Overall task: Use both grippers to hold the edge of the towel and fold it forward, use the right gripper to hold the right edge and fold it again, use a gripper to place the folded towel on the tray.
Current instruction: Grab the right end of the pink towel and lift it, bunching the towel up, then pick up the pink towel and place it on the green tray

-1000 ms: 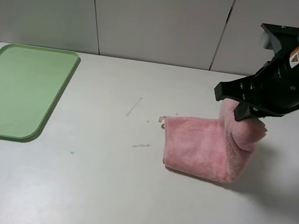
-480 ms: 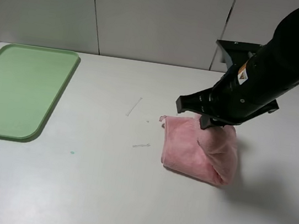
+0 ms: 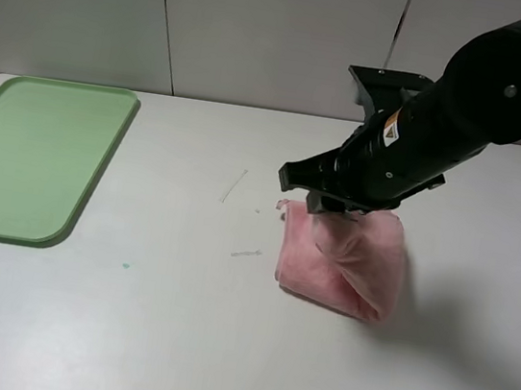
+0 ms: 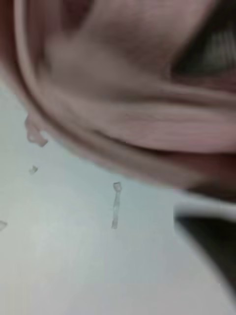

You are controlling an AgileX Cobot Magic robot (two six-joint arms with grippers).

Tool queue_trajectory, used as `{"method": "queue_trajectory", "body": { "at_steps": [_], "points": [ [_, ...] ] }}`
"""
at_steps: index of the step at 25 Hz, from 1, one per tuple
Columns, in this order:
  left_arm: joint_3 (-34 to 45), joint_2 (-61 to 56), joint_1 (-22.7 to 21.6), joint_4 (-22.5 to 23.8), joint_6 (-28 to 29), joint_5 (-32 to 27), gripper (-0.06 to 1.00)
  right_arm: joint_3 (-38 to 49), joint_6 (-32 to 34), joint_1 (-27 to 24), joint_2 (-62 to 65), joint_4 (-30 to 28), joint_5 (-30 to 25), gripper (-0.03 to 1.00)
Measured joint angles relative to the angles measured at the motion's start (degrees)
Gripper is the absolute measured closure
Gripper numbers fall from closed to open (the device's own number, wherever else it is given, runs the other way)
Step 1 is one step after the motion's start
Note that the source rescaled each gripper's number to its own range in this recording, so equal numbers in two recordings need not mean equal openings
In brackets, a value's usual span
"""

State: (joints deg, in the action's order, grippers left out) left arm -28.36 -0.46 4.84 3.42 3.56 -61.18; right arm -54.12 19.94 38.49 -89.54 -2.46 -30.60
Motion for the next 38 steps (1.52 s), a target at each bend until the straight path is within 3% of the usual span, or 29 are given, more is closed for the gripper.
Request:
{"method": "queue_trajectory", "body": {
  "at_steps": [2,6,21,32,38],
  "points": [
    [0.00,0.00,0.00,0.00,0.00,0.00,-0.04,0.00,-0.88,0.00,0.00,0.65,0.63,0.08],
    [0.00,0.00,0.00,0.00,0.00,0.00,-0.04,0.00,-1.08,0.00,0.00,1.16,3.16,-0.02],
    [0.00,0.00,0.00,0.00,0.00,0.00,-0.04,0.00,-1.84,0.00,0.00,1.20,3.26,-0.03],
    [0.00,0.00,0.00,0.00,0.00,0.00,-0.04,0.00,-10.68,-0.07,4.57,1.25,3.18,-0.03],
    [0.00,0.00,0.00,0.00,0.00,0.00,-0.04,1.17,-15.25,-4.29,8.21,2.00,4.36,-0.03]
  ]
}}
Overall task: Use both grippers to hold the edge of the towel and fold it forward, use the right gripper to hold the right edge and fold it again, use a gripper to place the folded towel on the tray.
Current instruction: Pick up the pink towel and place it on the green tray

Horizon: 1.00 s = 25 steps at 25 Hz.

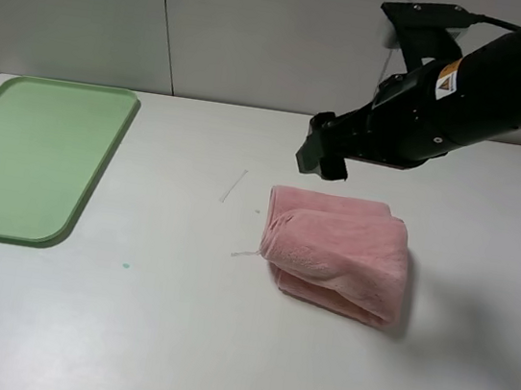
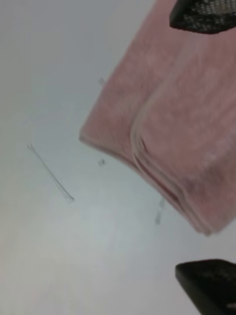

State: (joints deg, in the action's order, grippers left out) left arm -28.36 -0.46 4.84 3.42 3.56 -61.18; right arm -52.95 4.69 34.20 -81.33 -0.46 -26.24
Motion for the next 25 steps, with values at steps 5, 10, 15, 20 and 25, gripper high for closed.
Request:
{"method": "queue_trajectory", "body": {
  "at_steps": [5,10,15,20,25],
  "points": [
    [0.00,0.00,0.00,0.00,0.00,0.00,-0.04,6.87,-2.94,-6.65,4.03,1.16,4.11,-0.03],
    [0.00,0.00,0.00,0.00,0.00,0.00,-0.04,13.34,-3.59,-13.52,10.17,1.96,4.91,-0.03],
    [0.00,0.00,0.00,0.00,0.00,0.00,-0.04,16.82,-3.59,-19.32,17.42,2.82,1.95,-0.03],
    [0.00,0.00,0.00,0.00,0.00,0.00,-0.04,18.44,-3.59,-23.97,25.00,3.55,-4.83,-0.03],
    [0.00,0.00,0.00,0.00,0.00,0.00,-0.04,18.55,-3.59,-27.32,32.53,4.12,-13.74,-0.03]
  ]
}}
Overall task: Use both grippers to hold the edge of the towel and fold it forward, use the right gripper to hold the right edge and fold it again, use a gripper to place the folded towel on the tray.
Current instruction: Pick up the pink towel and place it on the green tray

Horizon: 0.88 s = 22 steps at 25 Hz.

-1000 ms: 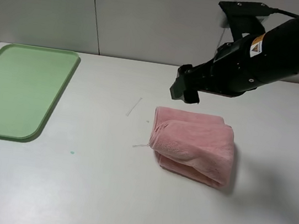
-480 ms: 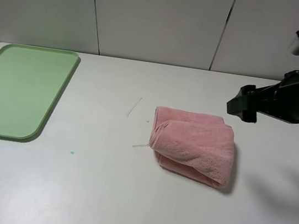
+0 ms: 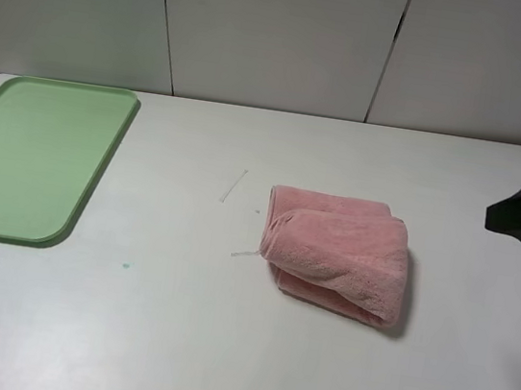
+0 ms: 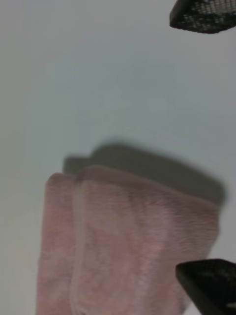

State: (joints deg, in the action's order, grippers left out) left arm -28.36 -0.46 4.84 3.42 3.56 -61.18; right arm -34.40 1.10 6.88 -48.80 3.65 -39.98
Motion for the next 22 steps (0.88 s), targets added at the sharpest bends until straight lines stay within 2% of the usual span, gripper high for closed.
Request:
{"method": "queue_trajectory", "body": {
  "at_steps": [4,14,22],
  "points": [
    [0.00,0.00,0.00,0.00,0.00,0.00,-0.04,0.44,0.00,-2.02,6.09,0.10,-5.77,-0.03],
    [0.00,0.00,0.00,0.00,0.00,0.00,-0.04,5.67,-0.43,-9.54,23.15,1.47,-8.56,-0.03],
    [0.00,0.00,0.00,0.00,0.00,0.00,-0.04,5.20,-3.05,-9.88,32.82,2.29,-15.91,-0.03]
  ]
}}
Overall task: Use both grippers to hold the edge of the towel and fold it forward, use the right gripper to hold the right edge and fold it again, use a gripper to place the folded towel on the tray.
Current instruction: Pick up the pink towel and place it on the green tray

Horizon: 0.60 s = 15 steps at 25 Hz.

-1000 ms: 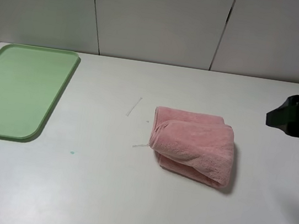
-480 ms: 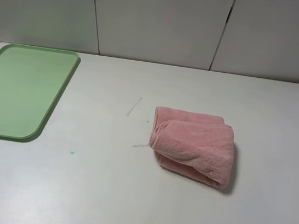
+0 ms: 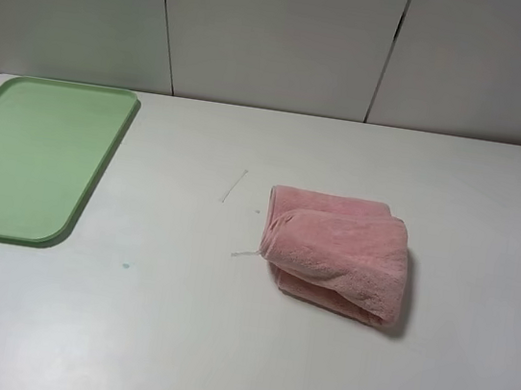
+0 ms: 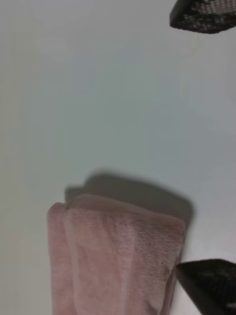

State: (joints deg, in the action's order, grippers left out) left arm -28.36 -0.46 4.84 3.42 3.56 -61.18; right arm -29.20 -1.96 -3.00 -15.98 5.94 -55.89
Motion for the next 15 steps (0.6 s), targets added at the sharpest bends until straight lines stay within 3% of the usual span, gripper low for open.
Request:
{"method": "queue_trajectory", "body": {
  "at_steps": [9,15],
  "points": [
    [0.00,0.00,0.00,0.00,0.00,0.00,-0.04,0.96,-0.78,0.00,15.13,0.32,-2.32,-0.03],
    [0.00,0.00,-0.12,0.00,0.00,0.00,-0.04,1.04,-0.78,-0.30,16.23,0.34,-2.45,-0.03]
  ]
}}
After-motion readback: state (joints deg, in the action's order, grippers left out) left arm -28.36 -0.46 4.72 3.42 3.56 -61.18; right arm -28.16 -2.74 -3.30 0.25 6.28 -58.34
